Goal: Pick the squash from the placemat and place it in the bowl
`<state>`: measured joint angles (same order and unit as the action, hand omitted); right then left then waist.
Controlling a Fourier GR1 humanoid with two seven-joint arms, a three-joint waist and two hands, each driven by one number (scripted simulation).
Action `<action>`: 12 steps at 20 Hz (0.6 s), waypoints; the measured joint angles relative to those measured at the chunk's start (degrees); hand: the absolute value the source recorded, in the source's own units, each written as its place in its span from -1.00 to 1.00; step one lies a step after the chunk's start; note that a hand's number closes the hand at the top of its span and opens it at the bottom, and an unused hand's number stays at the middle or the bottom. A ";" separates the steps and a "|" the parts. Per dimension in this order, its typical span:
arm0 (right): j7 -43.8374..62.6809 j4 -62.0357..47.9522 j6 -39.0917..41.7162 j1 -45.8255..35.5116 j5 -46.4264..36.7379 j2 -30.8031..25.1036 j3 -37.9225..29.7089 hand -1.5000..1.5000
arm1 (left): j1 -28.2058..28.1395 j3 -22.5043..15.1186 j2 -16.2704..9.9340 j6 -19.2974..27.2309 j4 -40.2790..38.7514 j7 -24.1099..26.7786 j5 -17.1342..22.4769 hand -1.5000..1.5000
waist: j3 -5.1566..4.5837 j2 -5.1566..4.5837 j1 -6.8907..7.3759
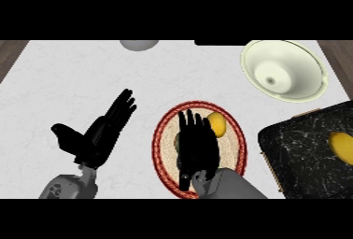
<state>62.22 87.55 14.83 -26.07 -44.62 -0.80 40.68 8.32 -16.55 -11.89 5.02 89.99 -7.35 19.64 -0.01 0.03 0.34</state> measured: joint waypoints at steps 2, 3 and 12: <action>-0.17 -1.09 -0.08 -0.31 -0.15 0.01 -0.04 -1.00 | -1.01 0.66 -0.55 -1.14 0.06 0.84 -0.04 0.00 | -0.01 0.01 0.02; -0.32 -2.42 -0.59 -0.70 -0.13 0.05 0.25 -1.00 | -0.85 0.75 -0.35 -1.22 -0.11 0.80 -0.32 0.00 | -0.01 -0.01 0.05; -0.59 -8.19 -5.14 -1.80 -0.48 0.18 2.67 -1.00 | -0.96 2.41 0.92 -2.63 -0.39 0.42 -1.83 0.00 | 0.00 -0.03 0.09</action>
<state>61.62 79.35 9.69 -27.88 -45.11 -0.62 43.34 7.36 -14.14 -10.97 2.39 89.60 -6.93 17.81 -0.01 0.00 0.43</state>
